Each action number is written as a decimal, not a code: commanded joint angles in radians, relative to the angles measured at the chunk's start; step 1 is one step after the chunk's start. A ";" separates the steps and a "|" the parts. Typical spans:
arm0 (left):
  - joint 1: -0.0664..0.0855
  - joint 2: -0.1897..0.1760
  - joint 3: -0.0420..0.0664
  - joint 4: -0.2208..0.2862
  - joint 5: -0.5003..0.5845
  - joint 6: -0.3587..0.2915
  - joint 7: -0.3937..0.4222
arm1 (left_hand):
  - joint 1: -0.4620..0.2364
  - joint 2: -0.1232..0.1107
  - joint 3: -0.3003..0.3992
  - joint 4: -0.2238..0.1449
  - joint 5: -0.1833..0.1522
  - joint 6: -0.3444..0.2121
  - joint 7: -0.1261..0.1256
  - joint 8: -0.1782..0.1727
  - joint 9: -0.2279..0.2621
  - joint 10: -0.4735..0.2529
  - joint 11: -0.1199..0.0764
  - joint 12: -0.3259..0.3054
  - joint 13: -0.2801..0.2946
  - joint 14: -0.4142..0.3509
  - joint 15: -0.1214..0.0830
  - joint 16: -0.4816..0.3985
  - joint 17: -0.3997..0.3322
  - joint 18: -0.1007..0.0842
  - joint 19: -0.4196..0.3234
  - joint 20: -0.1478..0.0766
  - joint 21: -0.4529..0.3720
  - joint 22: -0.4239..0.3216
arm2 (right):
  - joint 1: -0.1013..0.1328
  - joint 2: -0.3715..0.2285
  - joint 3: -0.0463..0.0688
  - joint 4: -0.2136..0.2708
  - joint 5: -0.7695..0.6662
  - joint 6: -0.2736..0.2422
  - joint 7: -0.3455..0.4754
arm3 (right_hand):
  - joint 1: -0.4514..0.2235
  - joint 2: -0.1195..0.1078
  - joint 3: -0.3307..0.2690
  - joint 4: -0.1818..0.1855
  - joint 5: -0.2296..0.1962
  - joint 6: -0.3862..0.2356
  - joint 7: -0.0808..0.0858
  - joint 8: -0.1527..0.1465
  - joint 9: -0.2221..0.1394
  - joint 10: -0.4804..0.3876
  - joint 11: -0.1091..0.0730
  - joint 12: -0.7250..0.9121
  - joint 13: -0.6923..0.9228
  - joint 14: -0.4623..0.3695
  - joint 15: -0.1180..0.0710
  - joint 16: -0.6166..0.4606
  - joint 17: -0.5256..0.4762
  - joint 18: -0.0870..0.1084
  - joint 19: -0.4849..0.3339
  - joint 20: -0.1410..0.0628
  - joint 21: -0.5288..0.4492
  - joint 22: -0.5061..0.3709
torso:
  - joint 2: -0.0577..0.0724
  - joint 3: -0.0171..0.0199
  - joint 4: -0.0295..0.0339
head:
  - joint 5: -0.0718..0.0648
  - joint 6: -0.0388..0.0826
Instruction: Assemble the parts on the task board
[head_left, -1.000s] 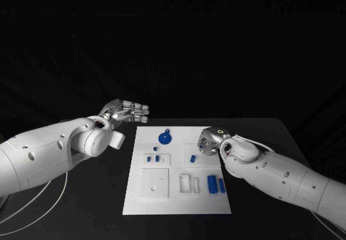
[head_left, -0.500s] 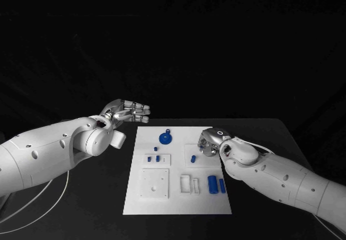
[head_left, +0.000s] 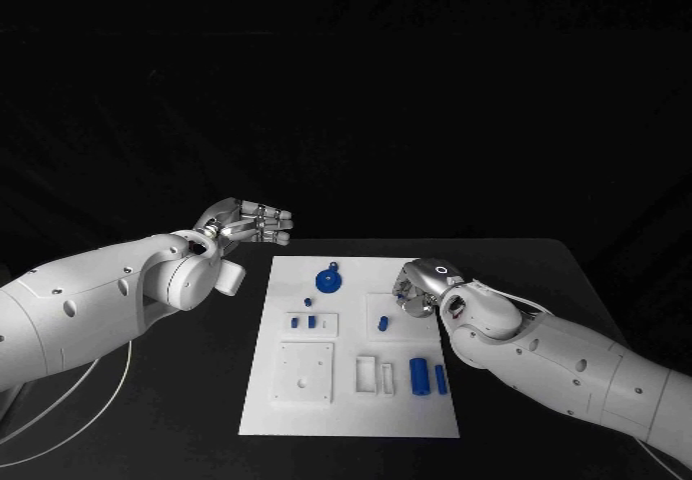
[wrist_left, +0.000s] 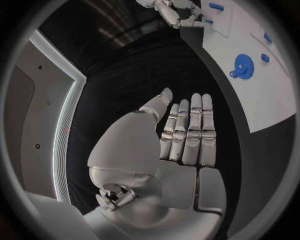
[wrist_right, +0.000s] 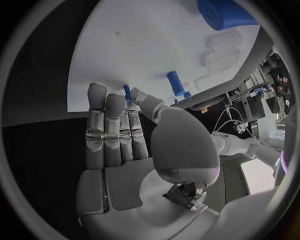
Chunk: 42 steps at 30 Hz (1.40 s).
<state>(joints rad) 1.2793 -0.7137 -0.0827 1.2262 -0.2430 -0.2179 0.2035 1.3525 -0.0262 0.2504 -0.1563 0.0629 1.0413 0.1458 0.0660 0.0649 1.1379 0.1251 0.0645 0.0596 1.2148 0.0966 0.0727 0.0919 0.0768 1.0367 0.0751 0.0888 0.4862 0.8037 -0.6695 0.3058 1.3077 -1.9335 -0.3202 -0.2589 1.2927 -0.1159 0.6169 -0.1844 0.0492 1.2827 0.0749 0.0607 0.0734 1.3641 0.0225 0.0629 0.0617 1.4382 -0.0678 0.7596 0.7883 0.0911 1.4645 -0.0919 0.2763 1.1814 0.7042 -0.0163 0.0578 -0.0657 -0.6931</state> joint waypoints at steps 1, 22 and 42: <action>0.002 0.002 0.001 -0.002 -0.013 0.009 0.011 | -0.006 0.003 -0.002 0.009 0.001 -0.016 0.002 -0.002 0.000 -0.007 -0.001 -0.005 -0.001 0.001 -0.001 -0.005 0.002 -0.006 -0.002 0.002 0.004 0.000 | 0.009 -0.008 0.008 0.020 0.048 -0.035 0.009 | 0.009 0.000 0.001 0.006 -0.001 0.008 -0.002 0.004 0.002 0.018 -0.010 0.001 0.001 0.006 -0.004 -0.003 0.001 0.019 0.040 -0.005 0.005 -0.002 | 0.000 -0.0001 -0.0011 | -0.003 0.009; 0.002 0.012 0.001 -0.019 0.034 0.005 0.019 | 0.000 0.000 -0.048 0.067 -0.011 -0.015 -0.001 -0.001 0.000 -0.008 -0.001 -0.005 0.000 0.000 0.001 -0.004 0.004 -0.009 0.025 0.005 -0.011 -0.096 | 0.007 -0.014 0.061 0.190 0.260 -0.075 0.116 | 0.012 0.006 -0.012 0.006 -0.001 0.006 -0.001 0.004 0.001 0.018 -0.010 0.000 0.001 0.008 -0.004 -0.008 0.009 0.032 0.039 -0.004 0.011 -0.005 | -0.001 -0.0028 -0.0006 | 0.045 0.020; 0.001 0.042 0.001 -0.030 0.058 -0.042 0.047 | 0.000 0.002 -0.040 0.067 -0.008 -0.010 -0.003 -0.001 0.000 -0.001 -0.004 -0.005 0.000 0.003 -0.001 -0.004 0.006 -0.011 0.029 0.003 -0.005 -0.115 | -0.053 0.127 -0.040 0.189 0.172 -0.022 0.110 | 0.005 0.016 -0.013 -0.010 -0.001 0.002 0.000 0.004 0.002 0.013 -0.008 0.000 0.001 0.008 -0.003 -0.017 0.008 0.033 0.038 -0.002 0.012 -0.009 | 0.000 -0.0041 0.0023 | 0.129 0.007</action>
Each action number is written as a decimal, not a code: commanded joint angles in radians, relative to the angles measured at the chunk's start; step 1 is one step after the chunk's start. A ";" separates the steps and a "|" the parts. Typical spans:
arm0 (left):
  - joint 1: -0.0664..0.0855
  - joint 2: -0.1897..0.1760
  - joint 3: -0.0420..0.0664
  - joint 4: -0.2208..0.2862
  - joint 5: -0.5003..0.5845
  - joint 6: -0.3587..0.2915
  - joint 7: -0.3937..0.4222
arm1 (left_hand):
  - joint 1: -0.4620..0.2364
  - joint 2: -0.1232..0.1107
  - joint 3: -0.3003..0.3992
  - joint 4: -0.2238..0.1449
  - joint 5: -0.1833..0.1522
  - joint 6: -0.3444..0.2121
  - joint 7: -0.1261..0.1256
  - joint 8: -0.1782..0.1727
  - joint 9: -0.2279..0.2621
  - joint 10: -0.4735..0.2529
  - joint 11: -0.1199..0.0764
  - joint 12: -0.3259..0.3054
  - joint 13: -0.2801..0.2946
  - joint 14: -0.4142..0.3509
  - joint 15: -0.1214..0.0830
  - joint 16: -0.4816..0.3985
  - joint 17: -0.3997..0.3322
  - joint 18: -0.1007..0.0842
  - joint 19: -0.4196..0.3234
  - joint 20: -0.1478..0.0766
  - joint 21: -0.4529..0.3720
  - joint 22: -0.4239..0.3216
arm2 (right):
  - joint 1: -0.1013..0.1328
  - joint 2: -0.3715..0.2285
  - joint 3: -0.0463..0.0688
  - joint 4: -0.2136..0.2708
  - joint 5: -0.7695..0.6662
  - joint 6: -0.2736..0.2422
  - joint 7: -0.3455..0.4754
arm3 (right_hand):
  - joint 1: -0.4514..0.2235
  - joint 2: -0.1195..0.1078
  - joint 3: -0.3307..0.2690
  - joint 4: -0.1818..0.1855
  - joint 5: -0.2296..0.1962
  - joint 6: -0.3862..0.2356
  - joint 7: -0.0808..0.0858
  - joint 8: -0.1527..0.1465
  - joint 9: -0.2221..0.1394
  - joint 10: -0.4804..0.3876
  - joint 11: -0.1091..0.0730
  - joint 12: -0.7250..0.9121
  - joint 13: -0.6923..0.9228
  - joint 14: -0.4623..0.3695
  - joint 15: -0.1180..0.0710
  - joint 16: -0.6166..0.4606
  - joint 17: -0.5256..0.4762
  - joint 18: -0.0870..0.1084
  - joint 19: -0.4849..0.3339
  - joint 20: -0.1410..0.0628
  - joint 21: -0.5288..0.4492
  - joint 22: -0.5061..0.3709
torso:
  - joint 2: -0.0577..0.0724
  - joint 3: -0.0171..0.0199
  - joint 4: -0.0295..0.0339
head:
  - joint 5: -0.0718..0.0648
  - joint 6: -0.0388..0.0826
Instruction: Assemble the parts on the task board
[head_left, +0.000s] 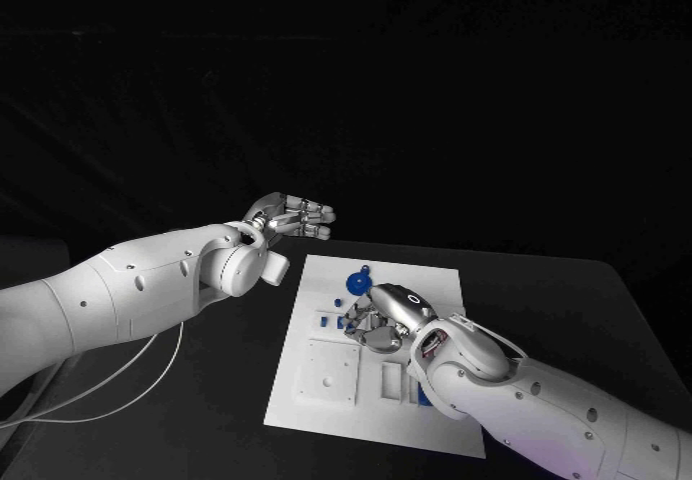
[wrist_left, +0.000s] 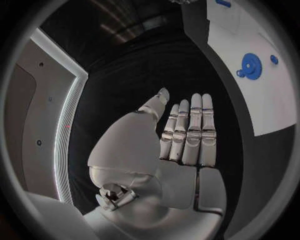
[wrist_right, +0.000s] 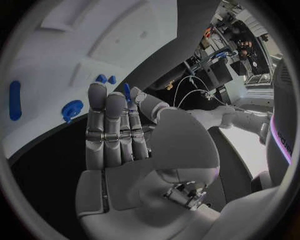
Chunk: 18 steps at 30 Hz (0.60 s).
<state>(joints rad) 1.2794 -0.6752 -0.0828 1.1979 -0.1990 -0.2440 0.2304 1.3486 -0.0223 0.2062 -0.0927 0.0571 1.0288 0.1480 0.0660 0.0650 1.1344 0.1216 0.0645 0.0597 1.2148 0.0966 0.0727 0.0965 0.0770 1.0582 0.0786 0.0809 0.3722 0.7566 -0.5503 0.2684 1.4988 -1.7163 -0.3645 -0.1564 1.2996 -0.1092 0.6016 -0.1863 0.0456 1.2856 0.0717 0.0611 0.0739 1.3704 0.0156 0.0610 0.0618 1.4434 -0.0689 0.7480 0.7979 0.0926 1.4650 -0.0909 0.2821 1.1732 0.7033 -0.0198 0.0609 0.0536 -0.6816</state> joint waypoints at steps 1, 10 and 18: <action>0.001 0.005 0.001 -0.003 0.014 -0.017 0.018 | 0.004 -0.002 0.005 0.003 -0.002 0.002 -0.005 -0.001 0.000 0.002 0.000 -0.005 -0.001 0.003 -0.001 -0.004 0.002 -0.011 0.008 -0.001 0.003 -0.002 | -0.008 0.012 -0.006 -0.007 -0.049 0.024 0.003 | -0.003 0.009 0.002 -0.009 0.003 0.000 0.003 0.004 0.001 0.007 -0.001 0.002 0.001 0.004 -0.002 -0.005 -0.001 0.031 0.038 -0.003 0.007 -0.001 | 0.000 -0.0006 -0.0007 | 0.010 -0.005; 0.001 0.011 0.001 -0.008 0.011 -0.027 0.010 | 0.010 -0.005 0.015 -0.008 0.000 0.001 -0.004 -0.001 0.000 0.001 0.001 -0.005 -0.001 0.002 -0.001 -0.004 0.002 -0.010 0.006 -0.002 0.008 -0.003 | -0.034 0.035 -0.024 -0.050 -0.072 0.031 -0.016 | -0.005 0.011 0.002 -0.014 0.003 0.000 0.003 0.004 0.001 0.007 -0.001 0.002 0.001 0.004 -0.002 -0.005 -0.001 0.030 0.038 -0.003 0.008 -0.001 | 0.002 0.0017 -0.0002 | 0.029 -0.019; 0.001 0.014 0.001 -0.010 0.010 -0.021 0.010 | 0.007 -0.004 0.025 -0.018 0.000 0.003 -0.004 -0.001 0.000 0.003 0.000 -0.005 -0.001 0.005 -0.002 -0.003 0.002 -0.010 0.002 -0.003 0.018 -0.002 | -0.049 0.048 -0.034 -0.074 -0.091 0.036 -0.023 | -0.007 0.011 0.005 -0.017 0.003 0.002 0.002 0.004 0.001 0.008 -0.001 0.002 0.001 0.005 -0.002 -0.004 0.000 0.028 0.037 -0.003 0.011 0.002 | 0.001 0.0025 -0.0013 | 0.038 -0.033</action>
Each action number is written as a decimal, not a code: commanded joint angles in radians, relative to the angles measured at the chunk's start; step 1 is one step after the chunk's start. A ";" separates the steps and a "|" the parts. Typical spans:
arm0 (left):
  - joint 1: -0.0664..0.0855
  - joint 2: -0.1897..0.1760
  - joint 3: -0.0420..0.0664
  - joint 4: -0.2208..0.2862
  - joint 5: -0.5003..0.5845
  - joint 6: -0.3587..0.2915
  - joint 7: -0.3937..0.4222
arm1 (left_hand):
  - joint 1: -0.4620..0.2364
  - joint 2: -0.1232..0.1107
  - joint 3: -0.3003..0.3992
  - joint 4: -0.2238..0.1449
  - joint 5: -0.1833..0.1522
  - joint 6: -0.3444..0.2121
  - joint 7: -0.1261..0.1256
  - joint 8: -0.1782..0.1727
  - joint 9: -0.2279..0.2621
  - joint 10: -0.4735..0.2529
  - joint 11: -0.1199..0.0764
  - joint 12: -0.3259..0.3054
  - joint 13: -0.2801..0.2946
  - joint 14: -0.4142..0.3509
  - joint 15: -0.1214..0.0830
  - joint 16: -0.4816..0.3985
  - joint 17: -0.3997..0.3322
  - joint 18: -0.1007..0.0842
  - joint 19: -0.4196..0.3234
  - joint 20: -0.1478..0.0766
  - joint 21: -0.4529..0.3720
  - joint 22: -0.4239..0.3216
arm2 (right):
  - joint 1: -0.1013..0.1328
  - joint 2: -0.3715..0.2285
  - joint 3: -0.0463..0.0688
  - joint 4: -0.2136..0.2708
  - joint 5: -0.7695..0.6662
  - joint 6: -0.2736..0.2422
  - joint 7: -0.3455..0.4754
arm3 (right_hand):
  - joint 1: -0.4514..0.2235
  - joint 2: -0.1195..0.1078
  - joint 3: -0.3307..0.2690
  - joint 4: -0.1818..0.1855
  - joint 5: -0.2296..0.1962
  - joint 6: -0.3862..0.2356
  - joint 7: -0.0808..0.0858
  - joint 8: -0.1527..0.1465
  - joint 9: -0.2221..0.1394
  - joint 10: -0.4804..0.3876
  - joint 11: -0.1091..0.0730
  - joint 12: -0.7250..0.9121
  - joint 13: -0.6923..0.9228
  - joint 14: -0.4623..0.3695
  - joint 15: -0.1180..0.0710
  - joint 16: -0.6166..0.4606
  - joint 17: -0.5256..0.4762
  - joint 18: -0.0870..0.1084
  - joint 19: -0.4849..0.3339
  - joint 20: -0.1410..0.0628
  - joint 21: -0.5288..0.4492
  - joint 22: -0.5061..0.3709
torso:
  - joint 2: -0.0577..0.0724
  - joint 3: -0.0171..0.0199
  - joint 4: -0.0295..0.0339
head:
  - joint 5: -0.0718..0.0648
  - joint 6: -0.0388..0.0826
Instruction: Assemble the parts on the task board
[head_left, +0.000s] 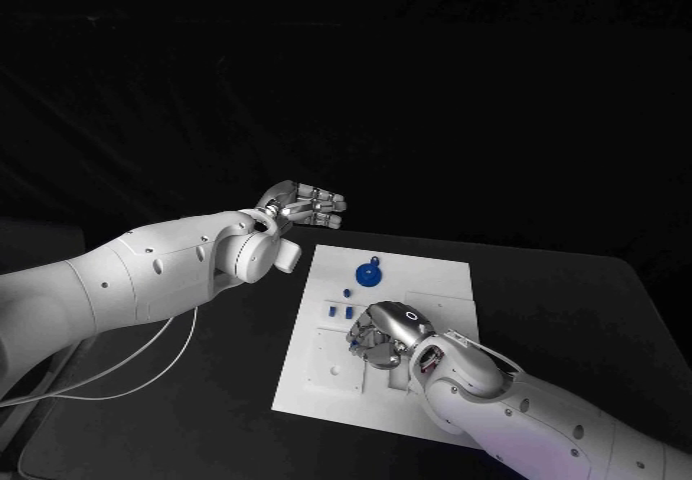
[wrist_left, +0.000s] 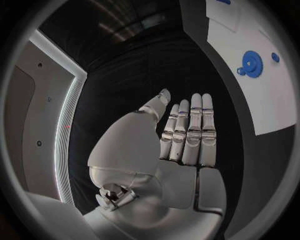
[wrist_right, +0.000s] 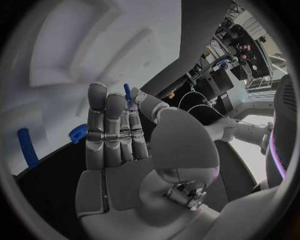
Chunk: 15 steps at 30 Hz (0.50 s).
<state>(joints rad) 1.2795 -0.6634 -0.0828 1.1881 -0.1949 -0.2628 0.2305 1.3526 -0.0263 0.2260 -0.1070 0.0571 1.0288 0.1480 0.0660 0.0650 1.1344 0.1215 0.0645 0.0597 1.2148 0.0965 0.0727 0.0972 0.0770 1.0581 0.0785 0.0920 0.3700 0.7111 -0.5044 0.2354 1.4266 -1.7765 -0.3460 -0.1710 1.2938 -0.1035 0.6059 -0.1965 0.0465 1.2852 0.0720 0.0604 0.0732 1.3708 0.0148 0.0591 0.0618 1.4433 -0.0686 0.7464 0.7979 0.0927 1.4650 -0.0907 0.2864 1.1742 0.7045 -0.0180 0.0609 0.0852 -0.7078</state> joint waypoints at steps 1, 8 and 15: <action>0.001 0.002 0.001 -0.001 0.006 -0.002 0.010 | 0.003 -0.001 0.005 -0.003 0.000 0.003 -0.004 -0.001 0.000 0.003 0.000 -0.005 -0.001 0.005 -0.002 -0.003 0.001 -0.010 0.002 -0.003 0.007 0.001 | -0.004 0.003 -0.002 -0.002 -0.034 0.021 -0.009 | -0.001 0.005 0.001 -0.007 0.002 0.002 0.002 0.004 0.002 0.008 -0.001 0.004 0.001 0.005 -0.002 -0.002 0.000 0.028 0.037 -0.004 0.006 0.001 | 0.000 0.0009 -0.0010 | 0.007 -0.008; 0.001 -0.003 0.001 0.001 0.006 0.000 0.020 | 0.004 0.003 0.009 -0.007 0.001 0.015 -0.007 -0.001 0.000 0.004 -0.001 -0.005 -0.001 0.004 -0.002 -0.004 0.001 -0.010 -0.001 -0.004 0.010 0.002 | -0.013 0.003 -0.006 -0.007 -0.082 0.027 -0.017 | -0.002 0.004 0.002 -0.011 0.002 0.003 0.002 0.004 0.001 0.009 -0.001 0.004 0.001 0.005 -0.002 -0.002 0.000 0.026 0.037 -0.004 0.008 0.003 | 0.000 -0.0013 -0.0016 | 0.007 -0.014; 0.001 -0.009 0.001 0.001 0.006 0.001 0.024 | 0.001 0.007 0.013 -0.015 0.001 0.026 -0.010 0.000 0.001 0.004 -0.001 -0.005 -0.001 0.002 -0.002 -0.004 0.000 -0.010 -0.007 -0.004 0.019 0.008 | -0.018 0.003 -0.006 -0.008 -0.105 0.011 -0.025 | -0.003 0.003 0.005 -0.012 0.002 0.004 0.001 0.004 0.001 0.010 -0.001 0.004 0.001 0.006 -0.002 -0.001 0.000 0.024 0.037 -0.004 0.010 0.005 | 0.000 0.0000 -0.0012 | 0.009 -0.022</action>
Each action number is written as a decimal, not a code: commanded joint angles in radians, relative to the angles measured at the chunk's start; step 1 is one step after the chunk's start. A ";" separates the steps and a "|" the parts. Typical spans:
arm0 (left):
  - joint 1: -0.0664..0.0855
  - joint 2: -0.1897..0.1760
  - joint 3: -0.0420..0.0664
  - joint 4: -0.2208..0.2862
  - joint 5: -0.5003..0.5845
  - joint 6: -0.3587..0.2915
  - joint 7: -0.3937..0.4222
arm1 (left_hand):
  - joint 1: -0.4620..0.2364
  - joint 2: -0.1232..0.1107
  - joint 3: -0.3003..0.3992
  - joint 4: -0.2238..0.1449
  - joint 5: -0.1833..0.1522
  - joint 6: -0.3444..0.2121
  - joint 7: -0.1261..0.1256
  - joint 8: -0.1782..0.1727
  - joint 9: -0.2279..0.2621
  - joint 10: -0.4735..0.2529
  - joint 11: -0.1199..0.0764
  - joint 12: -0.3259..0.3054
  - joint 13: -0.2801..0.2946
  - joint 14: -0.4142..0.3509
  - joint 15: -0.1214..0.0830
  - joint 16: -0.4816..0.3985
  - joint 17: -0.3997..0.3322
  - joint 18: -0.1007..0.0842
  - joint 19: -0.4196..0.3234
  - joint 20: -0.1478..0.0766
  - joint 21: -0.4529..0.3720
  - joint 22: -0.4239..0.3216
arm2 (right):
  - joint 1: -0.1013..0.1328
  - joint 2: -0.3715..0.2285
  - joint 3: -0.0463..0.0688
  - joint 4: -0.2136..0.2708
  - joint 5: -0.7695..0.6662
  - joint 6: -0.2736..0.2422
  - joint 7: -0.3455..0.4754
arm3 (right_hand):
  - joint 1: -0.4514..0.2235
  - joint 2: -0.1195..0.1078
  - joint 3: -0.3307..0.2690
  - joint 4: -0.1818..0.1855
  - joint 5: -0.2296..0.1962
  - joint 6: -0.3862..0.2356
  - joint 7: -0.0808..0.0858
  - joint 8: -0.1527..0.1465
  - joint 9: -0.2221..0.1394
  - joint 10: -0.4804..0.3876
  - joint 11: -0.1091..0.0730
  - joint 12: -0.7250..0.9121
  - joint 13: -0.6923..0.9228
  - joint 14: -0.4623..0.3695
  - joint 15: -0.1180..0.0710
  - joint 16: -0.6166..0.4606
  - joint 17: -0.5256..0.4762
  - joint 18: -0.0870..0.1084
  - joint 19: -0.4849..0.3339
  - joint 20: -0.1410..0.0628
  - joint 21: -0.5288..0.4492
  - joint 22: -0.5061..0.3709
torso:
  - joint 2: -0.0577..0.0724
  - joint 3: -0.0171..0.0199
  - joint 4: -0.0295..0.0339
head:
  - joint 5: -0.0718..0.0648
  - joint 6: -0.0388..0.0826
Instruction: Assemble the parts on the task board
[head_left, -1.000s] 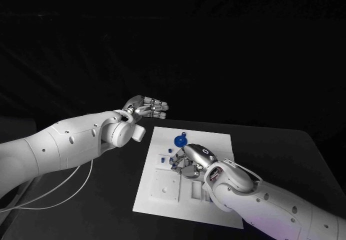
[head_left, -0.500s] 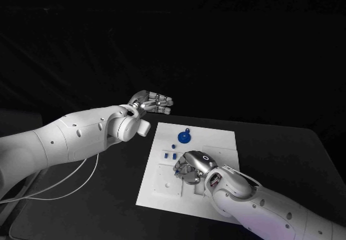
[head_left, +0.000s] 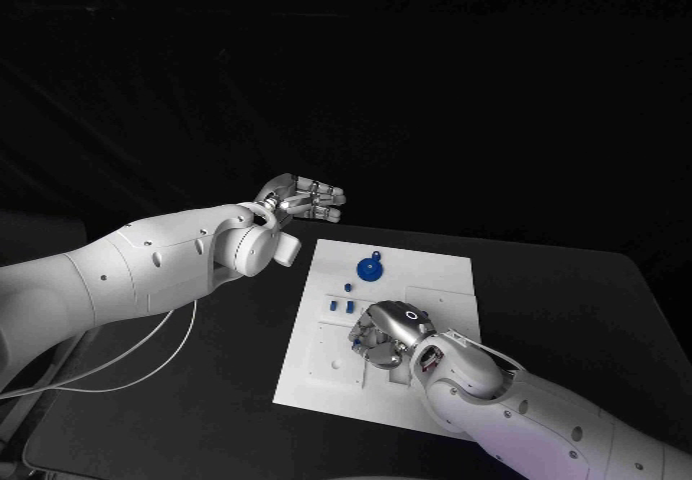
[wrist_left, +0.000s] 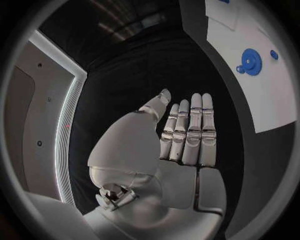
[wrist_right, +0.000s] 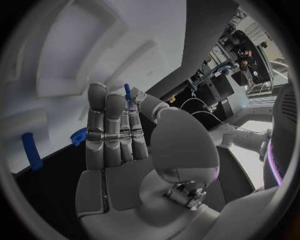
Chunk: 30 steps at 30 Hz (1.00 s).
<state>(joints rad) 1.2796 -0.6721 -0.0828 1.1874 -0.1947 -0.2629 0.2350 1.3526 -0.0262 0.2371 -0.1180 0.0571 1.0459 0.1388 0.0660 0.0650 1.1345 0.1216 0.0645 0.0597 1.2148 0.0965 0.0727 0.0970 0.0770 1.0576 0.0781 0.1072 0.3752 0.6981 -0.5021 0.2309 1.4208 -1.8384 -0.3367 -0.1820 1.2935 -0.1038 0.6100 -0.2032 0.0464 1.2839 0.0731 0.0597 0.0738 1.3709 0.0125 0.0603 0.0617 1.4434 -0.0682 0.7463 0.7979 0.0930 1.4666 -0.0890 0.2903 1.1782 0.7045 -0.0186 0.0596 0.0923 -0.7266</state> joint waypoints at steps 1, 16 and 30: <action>0.001 -0.001 0.001 0.002 0.006 0.002 0.020 | 0.002 0.007 0.002 -0.005 0.001 0.011 -0.001 0.000 0.001 0.004 -0.001 -0.005 -0.001 0.003 -0.002 -0.004 0.000 -0.010 -0.008 -0.003 0.005 0.003 | -0.005 0.001 -0.002 -0.003 -0.045 -0.001 -0.017 | -0.003 0.003 0.002 -0.006 0.002 0.005 0.000 0.005 0.001 0.010 0.001 0.003 0.001 0.006 -0.003 -0.001 0.000 0.023 0.035 -0.006 0.007 0.002 | 0.000 0.0004 -0.0005 | 0.003 -0.003; 0.001 -0.001 0.001 -0.001 0.005 0.009 0.019 | 0.001 0.008 0.002 -0.007 0.001 0.012 -0.001 -0.001 0.000 0.002 -0.001 -0.005 -0.001 0.002 -0.002 -0.004 0.000 -0.010 -0.012 -0.003 0.010 0.007 | -0.017 -0.001 -0.002 0.002 -0.076 -0.050 -0.052 | -0.004 -0.002 0.011 -0.005 0.002 0.008 -0.001 0.005 0.000 0.013 0.001 0.003 0.001 0.006 -0.004 0.003 0.002 0.023 0.036 -0.008 0.017 0.008 | 0.000 0.0015 -0.0005 | 0.006 -0.001; 0.001 0.001 0.001 -0.006 0.005 0.017 0.013 | 0.000 0.009 0.001 -0.009 0.001 0.012 -0.001 -0.001 0.000 0.001 0.000 -0.005 -0.001 0.000 -0.001 -0.005 0.000 -0.010 -0.015 -0.003 0.012 0.009 | -0.020 0.001 -0.003 0.003 -0.078 -0.033 -0.055 | -0.003 -0.003 0.011 -0.004 0.002 0.008 -0.001 0.005 0.000 0.013 0.001 0.003 0.001 0.006 -0.004 0.003 0.003 0.024 0.036 -0.008 0.018 0.009 | -0.001 -0.0007 -0.0007 | 0.003 0.002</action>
<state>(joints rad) 1.2796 -0.6735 -0.0827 1.1813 -0.1946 -0.2600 0.2388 1.3526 -0.0262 0.2381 -0.1190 0.0571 1.0505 0.1375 0.0660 0.0650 1.1345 0.1215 0.0645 0.0597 1.2148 0.0965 0.0727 0.0966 0.0770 1.0469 0.0748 0.1153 0.3833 0.6796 -0.5021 0.2285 1.4259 -1.9009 -0.3778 -0.2256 1.2854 -0.1123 0.6185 -0.2084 0.0425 1.2835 0.0733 0.0621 0.0725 1.3743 0.0156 0.0609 0.0647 1.4448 -0.0668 0.7463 0.7989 0.0933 1.4668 -0.0889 0.3054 1.1860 0.7039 -0.0186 0.0590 0.0961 -0.7251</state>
